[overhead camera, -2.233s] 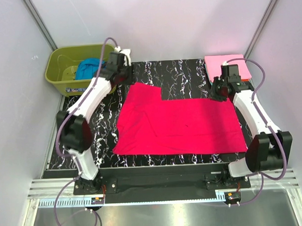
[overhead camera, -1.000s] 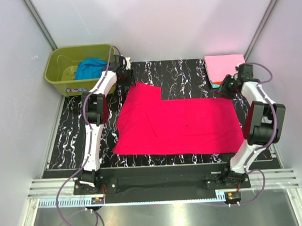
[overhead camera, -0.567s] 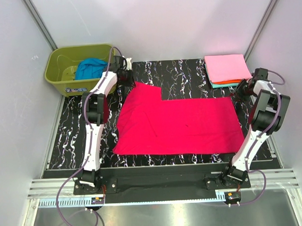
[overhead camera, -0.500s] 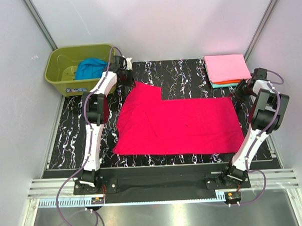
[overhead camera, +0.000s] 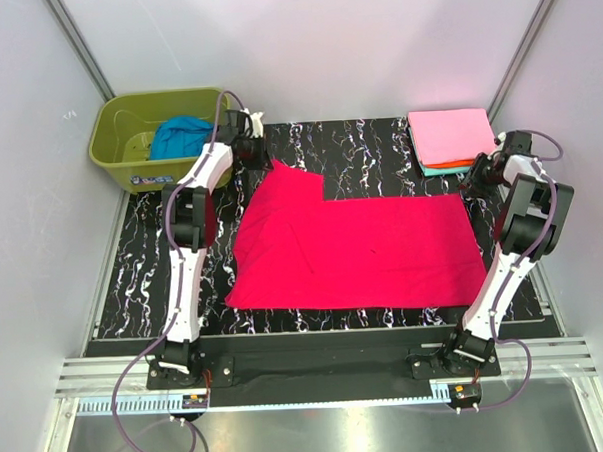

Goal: Fold and stack the t-shirts
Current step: Fold the tshirt

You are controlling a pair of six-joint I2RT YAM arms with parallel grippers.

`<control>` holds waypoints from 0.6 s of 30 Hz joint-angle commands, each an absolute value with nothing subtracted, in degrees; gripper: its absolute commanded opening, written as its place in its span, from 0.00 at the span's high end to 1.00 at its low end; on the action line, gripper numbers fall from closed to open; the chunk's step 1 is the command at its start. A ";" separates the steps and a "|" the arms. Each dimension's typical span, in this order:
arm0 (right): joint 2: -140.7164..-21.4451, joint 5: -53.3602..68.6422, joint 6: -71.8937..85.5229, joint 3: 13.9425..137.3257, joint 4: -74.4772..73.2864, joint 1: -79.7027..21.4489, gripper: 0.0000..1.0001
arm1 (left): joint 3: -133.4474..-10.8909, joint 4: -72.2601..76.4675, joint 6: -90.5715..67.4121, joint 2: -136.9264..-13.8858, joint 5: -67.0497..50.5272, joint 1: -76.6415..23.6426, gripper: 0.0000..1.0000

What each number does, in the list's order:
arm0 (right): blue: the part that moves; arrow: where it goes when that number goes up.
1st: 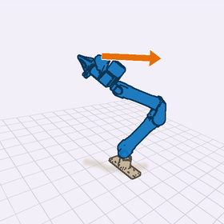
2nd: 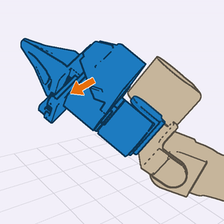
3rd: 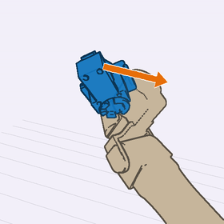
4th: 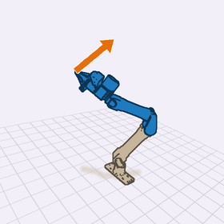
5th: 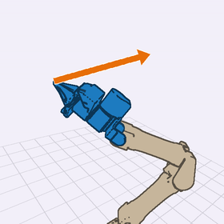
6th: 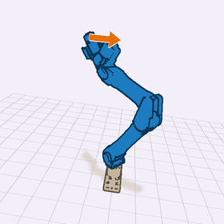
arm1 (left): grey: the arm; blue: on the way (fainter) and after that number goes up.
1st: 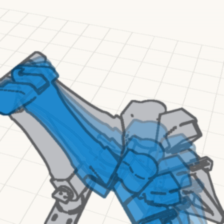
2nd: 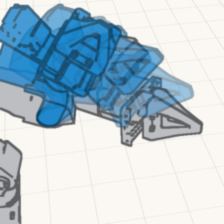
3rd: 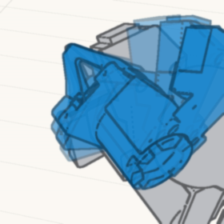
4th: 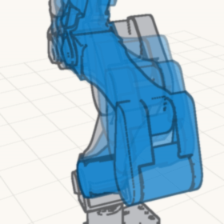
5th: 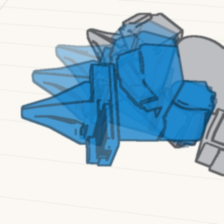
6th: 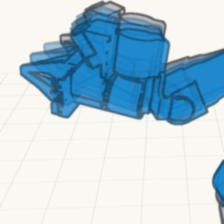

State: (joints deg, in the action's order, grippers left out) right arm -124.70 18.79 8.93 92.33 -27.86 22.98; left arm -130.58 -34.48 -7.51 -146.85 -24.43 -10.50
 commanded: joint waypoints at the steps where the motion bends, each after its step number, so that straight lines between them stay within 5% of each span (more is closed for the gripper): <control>1: -125.59 21.17 5.89 94.31 -27.68 22.76 0.57 | -129.64 -30.32 -7.21 -140.36 -26.45 -10.20 1.00; 13: -126.12 21.53 3.34 93.60 -28.21 22.68 0.66 | -127.71 -30.15 -7.38 -138.43 -27.51 -10.20 1.00; 17: -126.91 23.46 3.86 94.39 -28.04 22.68 0.82 | -126.92 -30.15 -7.82 -137.20 -27.86 -10.20 1.00; 18: -127.00 23.21 4.04 95.00 -28.04 22.76 0.93 | -126.48 -30.15 -7.91 -136.41 -27.86 -10.20 1.00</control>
